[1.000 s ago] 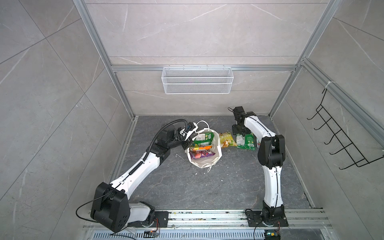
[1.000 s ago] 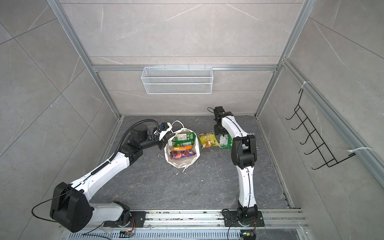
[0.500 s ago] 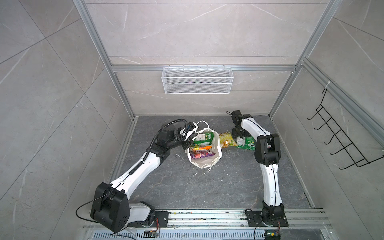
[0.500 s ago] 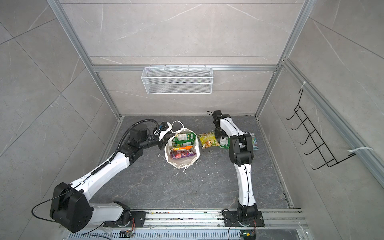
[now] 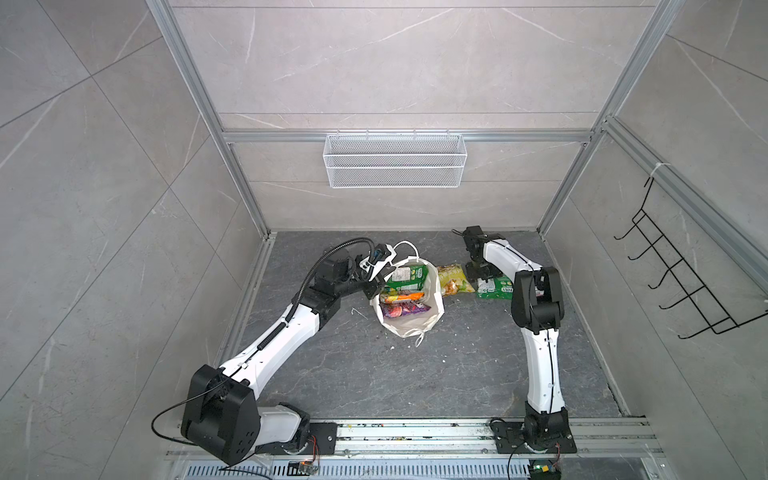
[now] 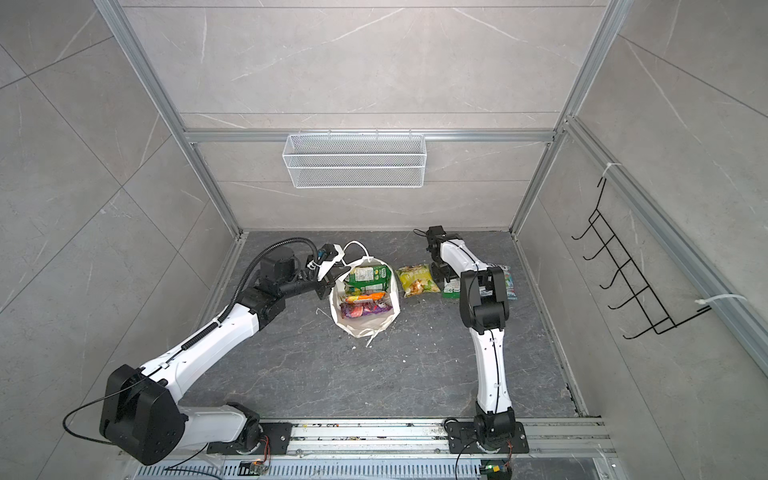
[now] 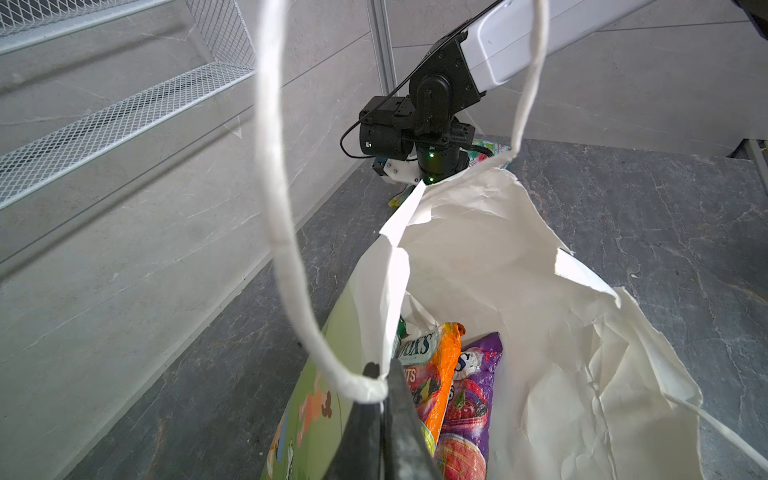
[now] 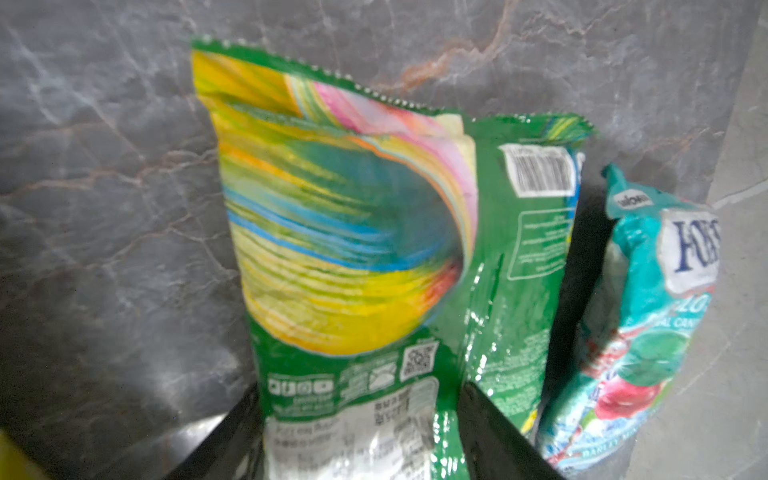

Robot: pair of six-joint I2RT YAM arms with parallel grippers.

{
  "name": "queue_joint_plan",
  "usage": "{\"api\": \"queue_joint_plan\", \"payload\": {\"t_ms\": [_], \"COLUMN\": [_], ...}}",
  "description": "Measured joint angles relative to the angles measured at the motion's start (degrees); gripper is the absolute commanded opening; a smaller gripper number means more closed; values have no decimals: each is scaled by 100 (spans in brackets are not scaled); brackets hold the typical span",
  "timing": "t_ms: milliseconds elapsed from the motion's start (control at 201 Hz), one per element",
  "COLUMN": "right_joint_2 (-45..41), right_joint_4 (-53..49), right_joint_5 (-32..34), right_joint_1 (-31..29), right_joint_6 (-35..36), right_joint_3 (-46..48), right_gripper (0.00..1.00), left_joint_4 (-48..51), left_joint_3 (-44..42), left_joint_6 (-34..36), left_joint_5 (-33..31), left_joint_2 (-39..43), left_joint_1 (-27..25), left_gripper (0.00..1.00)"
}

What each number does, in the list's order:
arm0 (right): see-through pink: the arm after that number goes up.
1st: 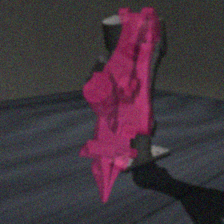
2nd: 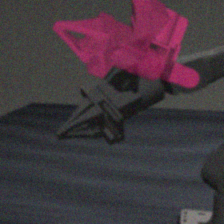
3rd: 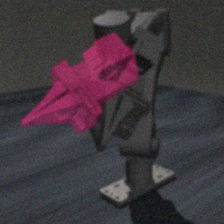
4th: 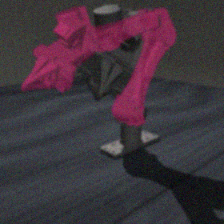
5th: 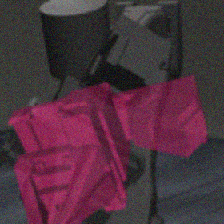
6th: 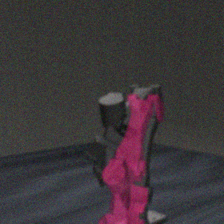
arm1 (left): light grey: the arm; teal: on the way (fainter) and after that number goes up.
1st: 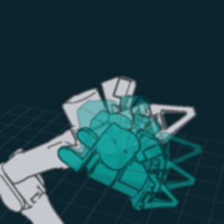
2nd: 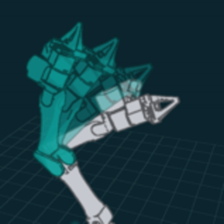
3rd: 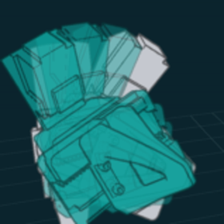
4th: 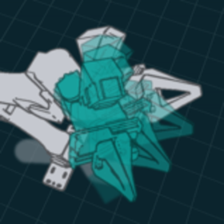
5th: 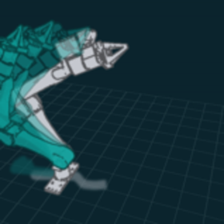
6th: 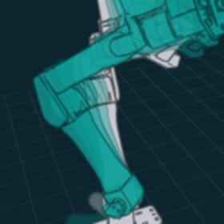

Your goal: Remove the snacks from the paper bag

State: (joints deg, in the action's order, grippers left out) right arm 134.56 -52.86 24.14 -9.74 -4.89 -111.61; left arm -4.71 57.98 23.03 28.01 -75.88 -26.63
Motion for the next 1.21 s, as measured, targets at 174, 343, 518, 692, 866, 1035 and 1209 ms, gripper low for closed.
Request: {"api": "queue_joint_plan", "payload": {"t_ms": [174,343,518,692,866,1035,1209], "right_joint_2": [-9,-57,-114,-444,-988,-1327,-1215], "right_joint_4": [31,46,44,98,291,590,645], "right_joint_5": [101,98,-96,-708,-1338,-1937,-2103], "right_joint_1": [138,149,70,-72,-184,-402,-765], "right_joint_6": [0,48,195,138,-57,-173,-184], "right_joint_3": [68,129,144,337,487,684,603], "right_gripper": [70,70,70,68,76,92,96], "left_joint_4": [9,11,11,11,13,-2,-9], "left_joint_3": [-2,-2,-2,-2,-2,-15,-33], "left_joint_6": [-9,-11,-13,-15,-31,-50,-50], "left_joint_5": [24,48,61,61,59,57,61], "left_joint_2": [0,0,0,0,0,11,15], "left_joint_1": [0,0,0,0,0,0,0], "left_gripper": [0,0,0,0,0,0,0]}}
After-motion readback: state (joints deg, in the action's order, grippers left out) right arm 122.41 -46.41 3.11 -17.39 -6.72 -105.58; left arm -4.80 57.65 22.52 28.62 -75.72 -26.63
